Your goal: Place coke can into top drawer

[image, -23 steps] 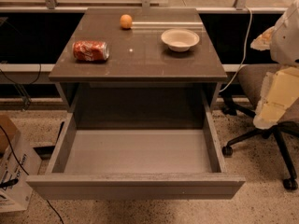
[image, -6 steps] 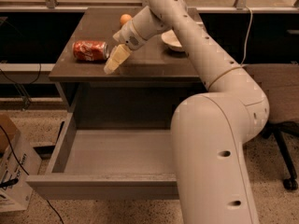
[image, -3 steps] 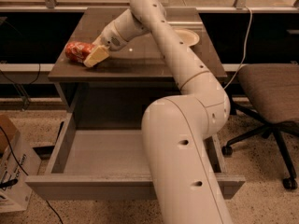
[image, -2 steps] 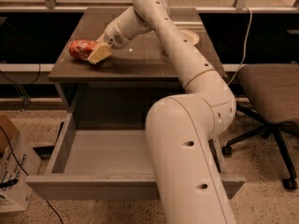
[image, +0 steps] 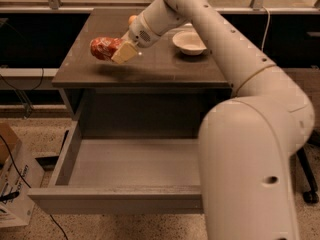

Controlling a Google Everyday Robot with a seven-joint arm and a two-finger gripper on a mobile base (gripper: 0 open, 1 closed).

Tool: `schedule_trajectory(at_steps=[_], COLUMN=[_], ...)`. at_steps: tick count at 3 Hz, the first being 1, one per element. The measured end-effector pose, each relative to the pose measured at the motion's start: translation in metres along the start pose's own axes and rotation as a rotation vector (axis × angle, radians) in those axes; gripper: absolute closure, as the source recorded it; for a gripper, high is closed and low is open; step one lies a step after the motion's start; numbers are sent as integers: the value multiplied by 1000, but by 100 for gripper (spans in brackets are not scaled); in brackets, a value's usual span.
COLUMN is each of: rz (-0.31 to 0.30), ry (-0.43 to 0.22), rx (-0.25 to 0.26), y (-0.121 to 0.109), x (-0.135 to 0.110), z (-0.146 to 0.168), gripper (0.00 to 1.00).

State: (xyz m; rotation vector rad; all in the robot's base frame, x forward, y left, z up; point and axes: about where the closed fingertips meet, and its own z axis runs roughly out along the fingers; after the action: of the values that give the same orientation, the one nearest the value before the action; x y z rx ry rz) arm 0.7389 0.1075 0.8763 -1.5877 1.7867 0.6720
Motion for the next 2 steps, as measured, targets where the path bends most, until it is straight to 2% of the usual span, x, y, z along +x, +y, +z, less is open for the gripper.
schedule_trajectory(at_steps=[1, 2], rz=[54, 112], ry=[32, 63], rx=[22, 19], y=[39, 93], x=[14, 33], z=[-46, -81], gripper=[100, 100])
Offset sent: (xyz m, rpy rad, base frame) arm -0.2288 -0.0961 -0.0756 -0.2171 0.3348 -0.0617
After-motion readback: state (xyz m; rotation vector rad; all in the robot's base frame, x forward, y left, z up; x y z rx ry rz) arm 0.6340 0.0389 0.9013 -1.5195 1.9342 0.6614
